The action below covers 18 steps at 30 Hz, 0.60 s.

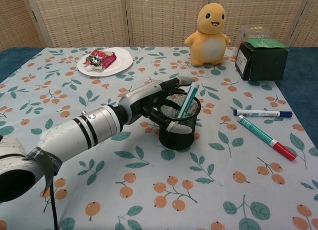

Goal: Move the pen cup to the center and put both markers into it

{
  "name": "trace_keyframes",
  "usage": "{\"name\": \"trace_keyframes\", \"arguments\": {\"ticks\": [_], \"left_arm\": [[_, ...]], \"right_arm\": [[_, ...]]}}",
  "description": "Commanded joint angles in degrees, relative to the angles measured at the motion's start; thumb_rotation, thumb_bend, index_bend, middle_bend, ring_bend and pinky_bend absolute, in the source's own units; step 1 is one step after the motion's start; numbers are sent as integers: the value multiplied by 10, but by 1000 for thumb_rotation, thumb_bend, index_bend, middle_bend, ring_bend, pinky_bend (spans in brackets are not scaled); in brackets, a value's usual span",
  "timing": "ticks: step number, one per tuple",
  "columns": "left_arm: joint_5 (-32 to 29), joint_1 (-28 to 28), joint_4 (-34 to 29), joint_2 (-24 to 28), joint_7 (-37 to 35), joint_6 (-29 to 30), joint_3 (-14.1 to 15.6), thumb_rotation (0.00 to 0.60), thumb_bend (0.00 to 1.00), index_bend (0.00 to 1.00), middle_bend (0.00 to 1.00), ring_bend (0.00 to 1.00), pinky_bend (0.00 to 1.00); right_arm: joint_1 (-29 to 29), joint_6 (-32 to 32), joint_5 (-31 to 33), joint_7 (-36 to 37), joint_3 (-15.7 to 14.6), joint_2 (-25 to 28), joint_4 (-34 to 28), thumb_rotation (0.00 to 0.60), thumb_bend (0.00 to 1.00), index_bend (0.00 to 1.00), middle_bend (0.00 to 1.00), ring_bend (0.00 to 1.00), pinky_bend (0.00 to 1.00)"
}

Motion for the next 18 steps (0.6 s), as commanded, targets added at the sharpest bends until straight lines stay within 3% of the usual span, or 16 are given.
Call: {"name": "trace_keyframes", "arguments": {"ticks": [1,8,18], "left_arm": [[0,5,-9,5,9,15,-5,600,49,0,0,0,216],[0,34,-96,81,68,43,0,600,49,0,0,0,213],[1,121,-371,271,225,110,36,600,49,0,0,0,213]], "right_arm": [[0,-1,0,-2,-1,0,-1,600,276,71,0,0,0],[-2,3,2,-5,0,-1,-2,600,276,70,0,0,0],[5,-17,4,-50,0,-7,-22,600,276,70,0,0,0]]}}
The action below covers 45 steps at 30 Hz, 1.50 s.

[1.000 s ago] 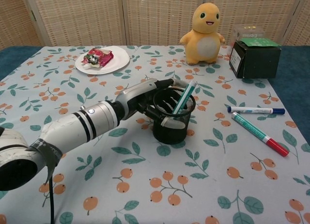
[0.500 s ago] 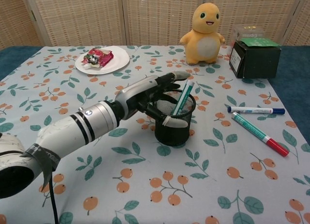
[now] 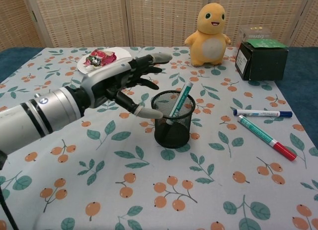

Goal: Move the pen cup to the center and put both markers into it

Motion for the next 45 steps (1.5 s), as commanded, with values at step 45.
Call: {"name": "trace_keyframes", "arguments": {"ticks": [45], "left_arm": [[-29,350,-35,261,225,245,50,600,50,0,0,0,210]], "right_arm": [[264,-176,-228,-109,-50,-92,161,600,238,301,0,0,0]]}}
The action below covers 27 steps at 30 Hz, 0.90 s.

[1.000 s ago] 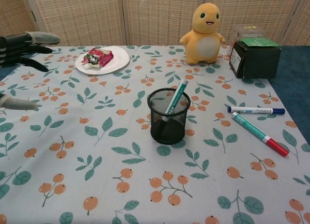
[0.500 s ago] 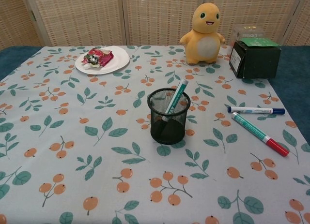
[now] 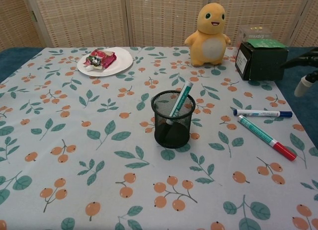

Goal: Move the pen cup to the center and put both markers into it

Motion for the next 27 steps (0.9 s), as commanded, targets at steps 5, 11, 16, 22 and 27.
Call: {"name": "trace_keyframes", "arguments": {"ticks": [5,11,16,22,27], "left_arm": [[-11,1,7,-6,7,-21,-14,600,49,0,0,0,210],[-20,-1,14,-14,17,-45,-22,600,49,0,0,0,210],[-27,0,17,-18,22,-58,-29,600,49,0,0,0,210],[-34,-2,25,-22,25,-75,-36,600,49,0,0,0,210],[-36,-2,30,-25,24,-83,-40,600,49,0,0,0,210]], "right_arm": [[51,65,-78,64,-45,-67,145,600,238,346,0,0,0],[77,116,-116,85,-73,-114,258,600,247,366,0,0,0],[86,178,-133,108,-91,-159,357,600,250,433,0,0,0],[88,197,-120,151,-109,-210,466,600,256,492,0,0,0],[85,208,-100,178,-115,-243,519,600,260,494,0,0,0]]}}
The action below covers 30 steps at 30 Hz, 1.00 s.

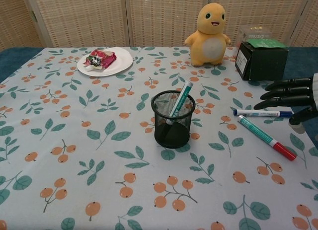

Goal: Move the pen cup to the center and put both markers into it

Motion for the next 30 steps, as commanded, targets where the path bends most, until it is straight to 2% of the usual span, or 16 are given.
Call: {"name": "trace_keyframes", "arguments": {"ticks": [1,13,24,26,30], "left_arm": [[0,0,1,-1,0,-2,-1,600,49,0,0,0,210],[-3,2,5,-4,5,-12,-9,600,49,0,0,0,209],[-1,3,6,-3,3,-17,-13,600,49,0,0,0,210],[0,3,7,-4,4,-17,-14,600,49,0,0,0,209],[0,4,9,-6,4,-16,-16,600,49,0,0,0,209]], "right_arm": [[-1,12,15,21,-11,-28,37,600,262,494,0,0,0],[11,7,38,60,-39,-82,102,600,268,494,2,0,0],[11,0,54,59,-60,-88,121,600,273,490,4,0,0],[11,-4,58,57,-62,-90,121,600,273,449,1,0,0],[13,-14,66,58,-65,-95,121,600,270,299,0,0,0]]}}
